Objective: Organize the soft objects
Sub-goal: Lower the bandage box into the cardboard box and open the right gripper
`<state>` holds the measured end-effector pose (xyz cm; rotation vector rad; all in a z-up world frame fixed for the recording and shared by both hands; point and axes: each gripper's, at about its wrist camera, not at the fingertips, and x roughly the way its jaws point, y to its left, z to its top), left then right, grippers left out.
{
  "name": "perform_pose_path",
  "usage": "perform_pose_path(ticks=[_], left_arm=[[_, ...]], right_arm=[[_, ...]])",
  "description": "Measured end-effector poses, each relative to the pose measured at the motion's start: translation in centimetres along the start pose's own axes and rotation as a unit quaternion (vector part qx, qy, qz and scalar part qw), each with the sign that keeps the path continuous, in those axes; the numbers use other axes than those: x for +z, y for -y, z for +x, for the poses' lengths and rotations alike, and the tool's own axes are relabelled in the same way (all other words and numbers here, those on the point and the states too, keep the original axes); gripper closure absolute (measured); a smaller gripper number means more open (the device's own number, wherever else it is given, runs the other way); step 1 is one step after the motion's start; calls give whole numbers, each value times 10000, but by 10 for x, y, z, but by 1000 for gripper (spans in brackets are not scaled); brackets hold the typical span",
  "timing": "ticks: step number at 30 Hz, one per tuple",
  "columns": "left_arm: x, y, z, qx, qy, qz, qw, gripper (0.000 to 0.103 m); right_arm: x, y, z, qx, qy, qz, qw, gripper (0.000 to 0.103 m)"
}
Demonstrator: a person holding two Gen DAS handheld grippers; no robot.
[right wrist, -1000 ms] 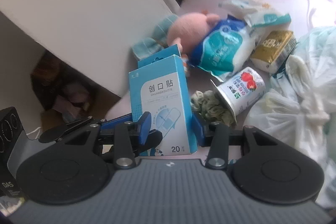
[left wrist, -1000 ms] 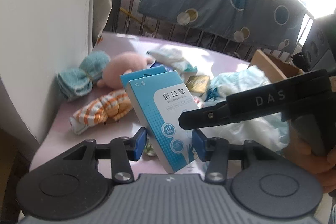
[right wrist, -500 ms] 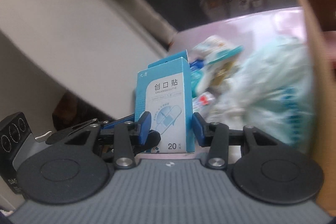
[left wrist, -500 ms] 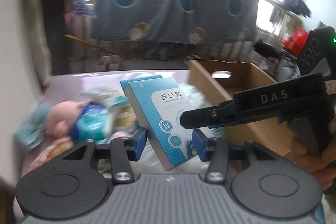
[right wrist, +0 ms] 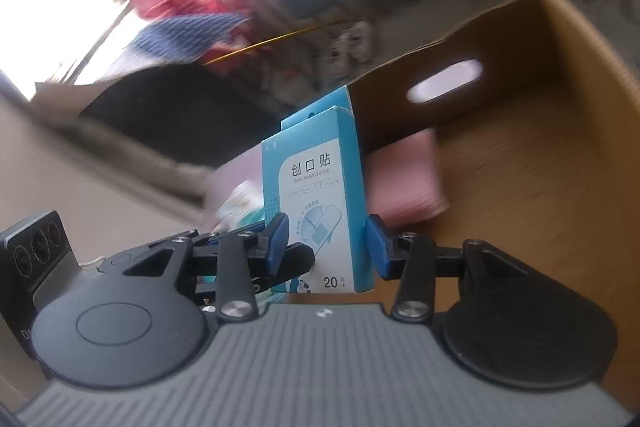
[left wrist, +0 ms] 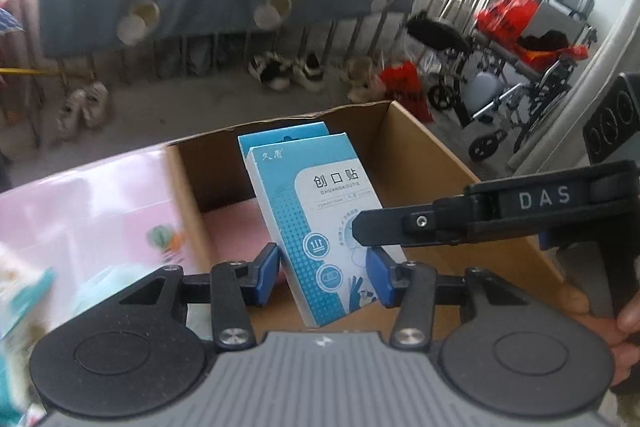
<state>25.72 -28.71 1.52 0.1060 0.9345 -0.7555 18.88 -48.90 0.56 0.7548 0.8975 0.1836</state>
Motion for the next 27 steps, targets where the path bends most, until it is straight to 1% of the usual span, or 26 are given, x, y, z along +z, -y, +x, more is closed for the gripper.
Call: perform_pose_path(ticks=[3,4,6,9,10,12,14,16,18,23,27], left_arm=[[20,1,45,39,-314,-61,9995,54],[26,1,62,66,-441,-108,9989,54],[33,0,88,138,-645,-142,9977,55],[38,0,126,244,-1069,-144,9939,53],[39,0,137,338,-1219,-146,9919,53],[36,-2,149,505,-1338,-200,9895,52],[35,-3,148,538,-1325,-288,9893,47],[33,-4,141,467,-1328,-307,9896,46],[32,-4,130,490,-1275,-265,9903,46],[36,-4,93,529,-967,-186,9937,46],[40,-12,56,521,-691,-301,9958,45]], right_arm=[[30,36,22,-218,-102,122,9996,61],[40,44,35,-287,-150,143,9994,61],[52,64,54,-438,-260,174,9986,61],[63,90,79,-647,-405,223,9968,62],[64,97,88,-691,-449,251,9963,62],[60,106,100,-716,-556,290,9955,63],[54,104,107,-806,-613,241,9946,63],[52,104,109,-841,-644,199,9942,63],[51,102,109,-914,-645,188,9935,63],[56,86,100,-971,-492,166,9939,63],[68,74,94,-1075,-367,78,9935,63]])
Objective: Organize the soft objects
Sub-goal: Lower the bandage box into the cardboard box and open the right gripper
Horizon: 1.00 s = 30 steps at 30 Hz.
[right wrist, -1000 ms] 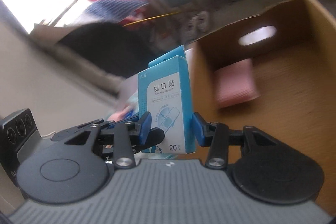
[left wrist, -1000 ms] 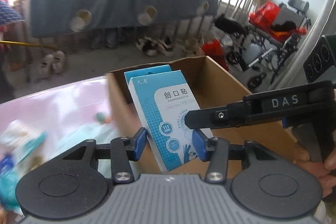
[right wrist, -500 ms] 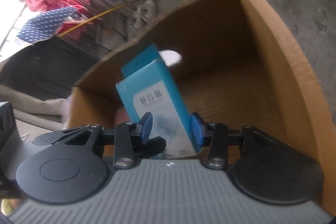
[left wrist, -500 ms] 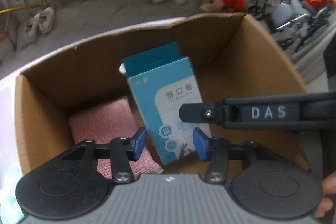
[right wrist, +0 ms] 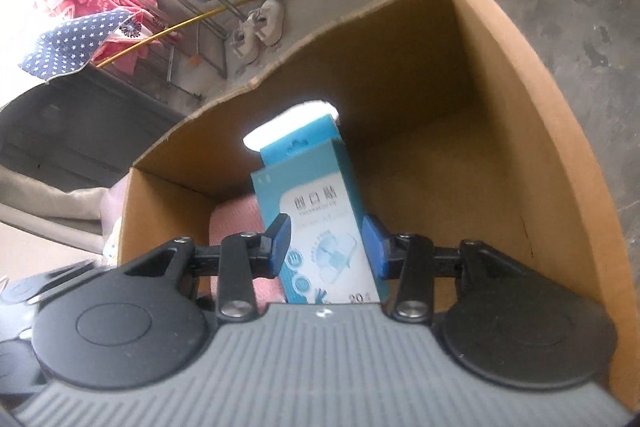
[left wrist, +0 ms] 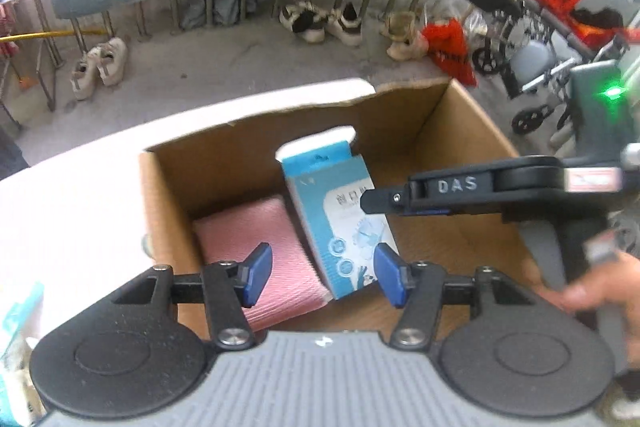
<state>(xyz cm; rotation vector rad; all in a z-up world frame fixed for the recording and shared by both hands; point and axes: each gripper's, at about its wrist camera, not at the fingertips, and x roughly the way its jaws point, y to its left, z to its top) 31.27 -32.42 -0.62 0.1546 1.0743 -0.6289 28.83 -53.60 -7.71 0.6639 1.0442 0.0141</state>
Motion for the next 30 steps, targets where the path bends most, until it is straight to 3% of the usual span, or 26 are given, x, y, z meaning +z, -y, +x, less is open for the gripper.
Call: perform_pose_path(ticks=[4,9,12,18,24,30], left_arm=[[-1,-22,-33,17,284,-243,9993,44],[-10,-54,-62,91,418,-485,9979,44],[-14,-70,-77,145,521,-575,9969,43],[-30,-86,-96,256,633,-653,9955,42],[-67,-96,-120,335,797,-807,9930,36],[-120,-99,-151,575,1127,-828,9885,33]], right_arm=[[9,-2,11,-82,127,-156,9998,63],[2,8,37,-441,-443,161,9979,68],[1,3,31,-395,-308,-14,9987,68],[1,3,30,-368,-97,238,9990,67],[-13,-5,-11,-10,296,380,9988,66],[-43,-26,-77,584,490,272,9967,58]])
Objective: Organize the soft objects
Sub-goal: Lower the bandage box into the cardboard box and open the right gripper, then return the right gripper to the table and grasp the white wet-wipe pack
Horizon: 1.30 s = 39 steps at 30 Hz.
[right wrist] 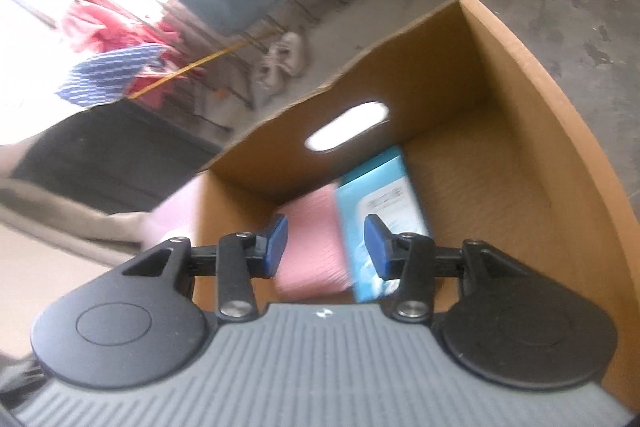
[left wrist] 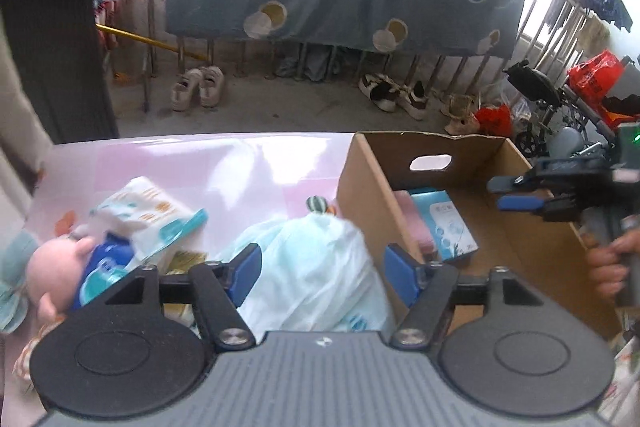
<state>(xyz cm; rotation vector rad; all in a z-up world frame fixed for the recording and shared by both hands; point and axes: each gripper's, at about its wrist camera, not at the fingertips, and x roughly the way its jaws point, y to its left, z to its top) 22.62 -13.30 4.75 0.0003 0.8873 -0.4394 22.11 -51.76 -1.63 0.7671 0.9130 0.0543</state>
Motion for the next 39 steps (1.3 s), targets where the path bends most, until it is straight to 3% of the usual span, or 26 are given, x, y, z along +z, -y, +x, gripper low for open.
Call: perform_pose_path(ticks=[8,18,21,25,30,34,39], left_arm=[[-58,-31,-58,535,493,67,9973,32],[-117,-102,-110,1567,893,-211,9834,32],[-128,-117,-117,1717,971,-295,9799,32],[-125,-137,-116,1441,1084,-586,9819,32],[-93,-159,-83,888,1016,-1025,9855,36],[-59,-173,-33,547,655,-1309,9877,43],[-21,-187,42,294,-16,-1743,9842,56]], right_arm=[[-53,-65,-48,629,-186,-283,9974,50],[-123,-188,-8,1105,-1002,-1058,9831,49],[-137,-223,13,1138,-1198,-1270,9780,49],[-147,-263,48,1166,-1432,-1508,9712,48],[-135,-300,102,1016,-1412,-1785,9684,48],[-108,-310,165,745,-1450,-1879,9686,47],[-73,-301,243,435,-1598,-1636,9725,46]])
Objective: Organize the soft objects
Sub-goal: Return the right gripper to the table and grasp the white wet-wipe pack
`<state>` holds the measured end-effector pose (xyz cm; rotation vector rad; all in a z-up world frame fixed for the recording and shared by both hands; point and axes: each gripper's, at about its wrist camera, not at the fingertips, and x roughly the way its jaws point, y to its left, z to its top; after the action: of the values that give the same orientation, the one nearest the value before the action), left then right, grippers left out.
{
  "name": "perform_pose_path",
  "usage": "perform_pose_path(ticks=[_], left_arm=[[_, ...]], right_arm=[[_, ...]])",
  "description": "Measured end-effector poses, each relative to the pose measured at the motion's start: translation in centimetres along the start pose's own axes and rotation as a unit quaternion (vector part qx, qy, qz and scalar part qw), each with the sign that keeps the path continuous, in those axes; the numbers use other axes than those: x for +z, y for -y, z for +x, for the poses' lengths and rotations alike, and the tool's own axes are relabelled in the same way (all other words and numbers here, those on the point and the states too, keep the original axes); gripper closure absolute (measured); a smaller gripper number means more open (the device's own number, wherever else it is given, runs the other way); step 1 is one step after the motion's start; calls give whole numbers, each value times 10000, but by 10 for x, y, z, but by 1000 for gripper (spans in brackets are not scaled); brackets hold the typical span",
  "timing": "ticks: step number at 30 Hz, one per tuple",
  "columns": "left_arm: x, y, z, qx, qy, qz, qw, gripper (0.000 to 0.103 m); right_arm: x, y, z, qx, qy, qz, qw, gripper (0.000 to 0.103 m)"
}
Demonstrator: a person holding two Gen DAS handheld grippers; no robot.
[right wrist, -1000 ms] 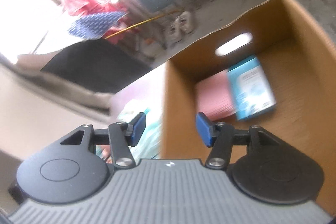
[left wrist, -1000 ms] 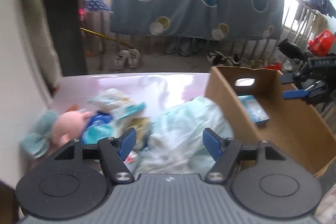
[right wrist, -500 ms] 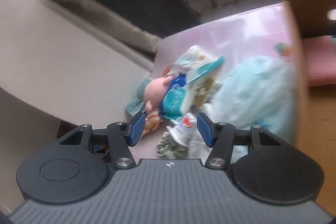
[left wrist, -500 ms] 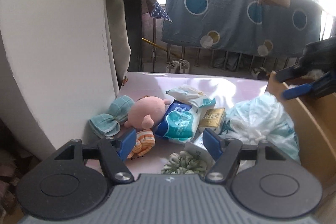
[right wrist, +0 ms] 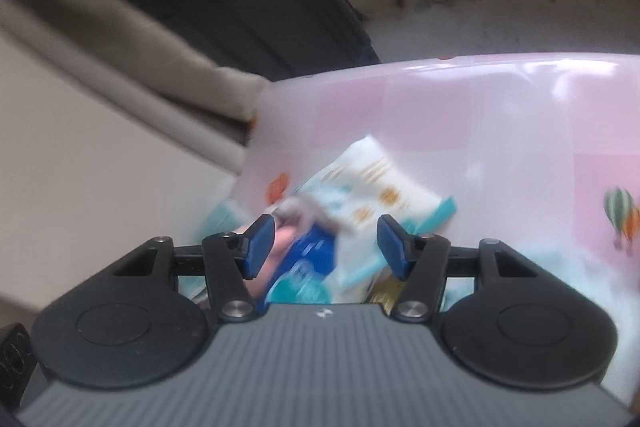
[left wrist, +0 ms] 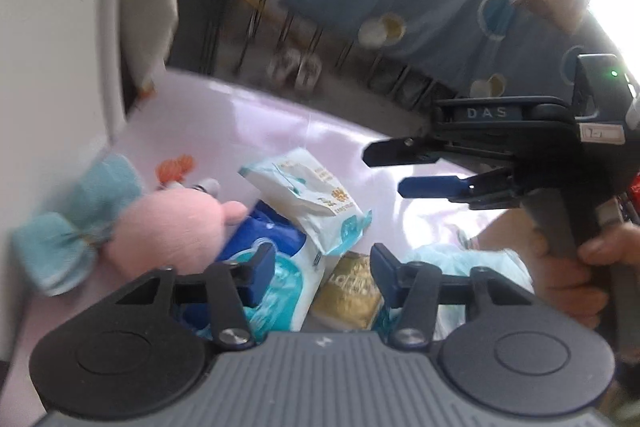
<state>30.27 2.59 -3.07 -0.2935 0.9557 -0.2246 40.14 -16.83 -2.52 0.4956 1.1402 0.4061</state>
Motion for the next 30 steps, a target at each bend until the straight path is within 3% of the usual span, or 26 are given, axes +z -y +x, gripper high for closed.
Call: perform_pose_path(ticks=[4,8,13,14,15,21,26,30], left_arm=[[25,-2,51,-28,-495,-387,9980,57],[38,0,86,307,-793,-455,9953,60],[40,0,104,540,-952,-407,9932,74],[40,1,106,545,-975,-400,9929,84],[41,-1,108,553,-996,-413,9926,92],[43,4,105,842,-859,-306,9923,103],[46,16,80,752,-619,-156,9951,103],[47,35,46,649,-299,84,9974,103]], right_arm=[[24,24,45,-130,-289,91,9995,45],[32,43,76,-222,-605,129,9978,41],[28,53,90,66,-735,134,9972,40],[27,53,89,103,-748,123,9971,40],[26,54,90,117,-761,129,9969,45],[23,53,79,36,-670,140,9977,77],[24,40,50,44,-432,-31,9991,90],[17,25,17,147,-245,-136,9995,94]])
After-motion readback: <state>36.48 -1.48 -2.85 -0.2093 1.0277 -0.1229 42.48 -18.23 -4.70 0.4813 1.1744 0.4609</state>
